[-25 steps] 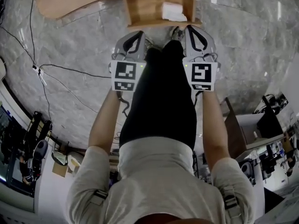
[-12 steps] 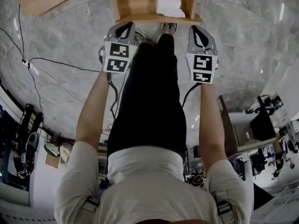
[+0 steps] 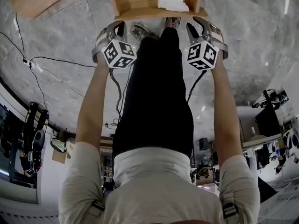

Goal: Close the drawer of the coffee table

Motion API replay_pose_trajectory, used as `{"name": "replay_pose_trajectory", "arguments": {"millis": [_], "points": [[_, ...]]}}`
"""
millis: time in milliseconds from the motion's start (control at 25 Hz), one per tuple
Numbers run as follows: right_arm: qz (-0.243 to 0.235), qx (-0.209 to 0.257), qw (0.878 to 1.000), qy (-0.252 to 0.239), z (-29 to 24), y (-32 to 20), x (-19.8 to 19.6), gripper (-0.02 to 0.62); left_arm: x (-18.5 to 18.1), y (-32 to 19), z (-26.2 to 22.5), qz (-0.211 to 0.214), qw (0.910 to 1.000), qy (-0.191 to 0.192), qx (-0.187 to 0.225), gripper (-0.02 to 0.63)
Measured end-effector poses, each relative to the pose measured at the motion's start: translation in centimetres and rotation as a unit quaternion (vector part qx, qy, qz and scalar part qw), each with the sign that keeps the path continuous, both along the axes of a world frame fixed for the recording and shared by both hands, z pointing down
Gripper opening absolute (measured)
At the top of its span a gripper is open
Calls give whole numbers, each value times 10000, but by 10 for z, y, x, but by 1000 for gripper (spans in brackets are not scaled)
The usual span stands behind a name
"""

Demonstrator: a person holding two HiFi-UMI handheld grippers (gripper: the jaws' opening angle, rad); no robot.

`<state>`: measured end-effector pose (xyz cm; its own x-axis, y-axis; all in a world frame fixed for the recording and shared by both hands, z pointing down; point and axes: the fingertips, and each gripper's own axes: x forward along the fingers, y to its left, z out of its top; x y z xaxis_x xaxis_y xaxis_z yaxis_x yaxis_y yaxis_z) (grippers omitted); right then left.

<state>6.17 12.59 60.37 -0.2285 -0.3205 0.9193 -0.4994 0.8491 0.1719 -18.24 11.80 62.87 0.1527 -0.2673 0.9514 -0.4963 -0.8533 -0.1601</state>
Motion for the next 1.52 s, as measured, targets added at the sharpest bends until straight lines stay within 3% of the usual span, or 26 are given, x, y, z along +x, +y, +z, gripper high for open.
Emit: {"name": "replay_pose_trajectory", "arguments": {"millis": [160,320,600,720,920,1320,1520], "points": [[5,-194,9994,303,19,1,14,162,-10,2,13,776,9956,-502,144,42],[-214,-403,9961,753,45,8,25,178,-24,-3,26,774,9945,-696,136,111],[-416,-402,9895,1325,63,5,43,176,-26,-4,33,784,9944,-707,-56,118],[-546,-257,9864,1526,66,3,49,104,-25,-3,31,828,9939,-720,70,118],[-634,-141,9853,1578,68,3,47,103,-26,-2,31,956,9913,-905,88,118],[-939,-102,9829,1581,72,1,46,93,-25,-1,40,1364,9821,-1081,-719,118],[-1039,-153,9815,1599,69,0,46,89,-20,-1,36,1351,9826,-859,-938,118]]}}
